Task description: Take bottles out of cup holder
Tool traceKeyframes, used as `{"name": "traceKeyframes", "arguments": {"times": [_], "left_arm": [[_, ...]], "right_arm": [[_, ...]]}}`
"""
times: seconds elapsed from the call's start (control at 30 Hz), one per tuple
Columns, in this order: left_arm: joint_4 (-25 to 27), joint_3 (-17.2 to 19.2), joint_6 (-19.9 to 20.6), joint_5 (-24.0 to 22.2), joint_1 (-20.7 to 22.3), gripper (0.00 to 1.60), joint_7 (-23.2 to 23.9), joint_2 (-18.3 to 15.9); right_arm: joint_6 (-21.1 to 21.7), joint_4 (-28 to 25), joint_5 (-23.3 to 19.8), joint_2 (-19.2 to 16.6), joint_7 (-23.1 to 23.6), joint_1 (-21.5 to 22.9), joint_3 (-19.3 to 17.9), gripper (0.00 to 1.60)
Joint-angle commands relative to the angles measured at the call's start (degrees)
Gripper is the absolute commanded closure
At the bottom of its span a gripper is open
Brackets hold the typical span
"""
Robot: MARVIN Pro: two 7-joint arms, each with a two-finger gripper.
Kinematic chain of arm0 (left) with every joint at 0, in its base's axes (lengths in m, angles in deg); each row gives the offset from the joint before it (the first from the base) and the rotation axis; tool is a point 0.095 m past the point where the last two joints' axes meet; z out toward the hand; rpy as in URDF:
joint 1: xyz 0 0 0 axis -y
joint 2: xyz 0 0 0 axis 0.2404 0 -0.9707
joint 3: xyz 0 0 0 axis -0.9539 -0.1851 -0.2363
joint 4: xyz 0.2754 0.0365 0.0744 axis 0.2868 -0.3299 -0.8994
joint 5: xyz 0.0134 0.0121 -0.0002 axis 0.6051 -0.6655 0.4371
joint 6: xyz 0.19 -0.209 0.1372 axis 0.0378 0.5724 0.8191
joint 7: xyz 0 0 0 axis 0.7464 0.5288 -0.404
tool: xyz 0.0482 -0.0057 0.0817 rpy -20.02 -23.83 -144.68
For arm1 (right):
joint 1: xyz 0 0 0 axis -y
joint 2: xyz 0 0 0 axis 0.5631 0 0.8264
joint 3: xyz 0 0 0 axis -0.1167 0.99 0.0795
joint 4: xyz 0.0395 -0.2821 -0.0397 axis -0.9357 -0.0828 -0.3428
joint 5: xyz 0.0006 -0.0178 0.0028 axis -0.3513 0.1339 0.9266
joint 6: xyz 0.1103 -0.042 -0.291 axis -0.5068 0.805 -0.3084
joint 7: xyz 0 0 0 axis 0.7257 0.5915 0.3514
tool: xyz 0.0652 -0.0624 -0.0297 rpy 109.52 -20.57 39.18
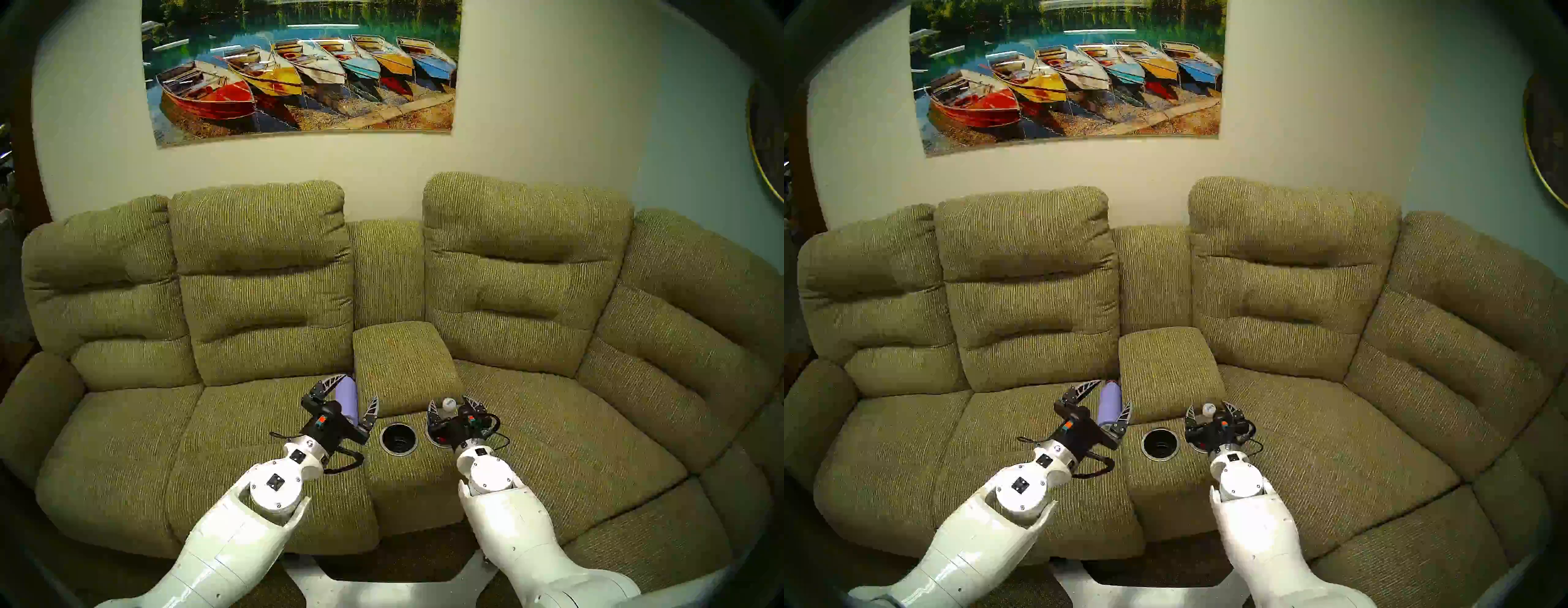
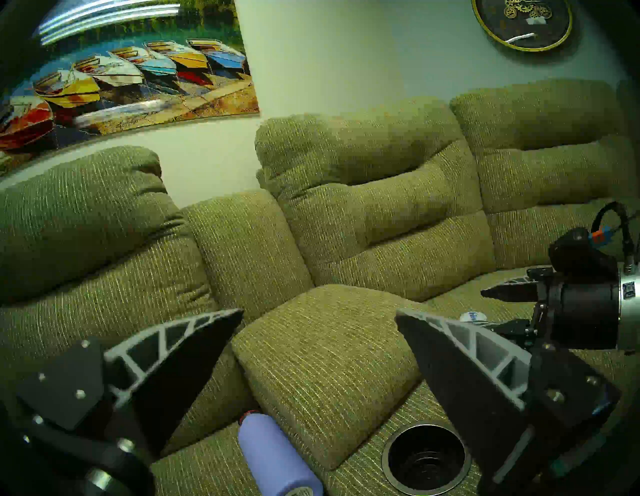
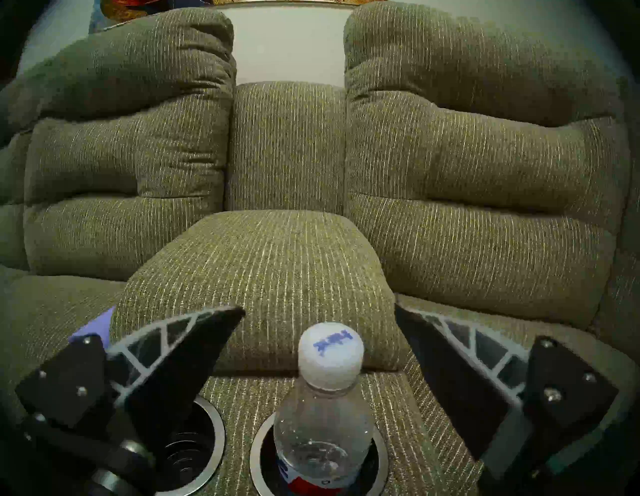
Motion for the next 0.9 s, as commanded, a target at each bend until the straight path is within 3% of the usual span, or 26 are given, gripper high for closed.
{"name": "traceKeyframes", "arguments": {"times": [0.0, 0.87], "left_arm": [[0.93, -0.04, -0.45, 0.13, 0.24, 0.00, 0.04, 0.01], [0.91, -0.03, -0.44, 0.12, 0.25, 0.00, 0.05, 0.02]], "right_arm": [[-1.34, 1.56, -1.02, 0.96, 0.33, 3.51, -0.34, 0.00], [-2.15, 15.15, -0.58, 0.79, -0.51, 11.89, -1.82, 0.00]]}}
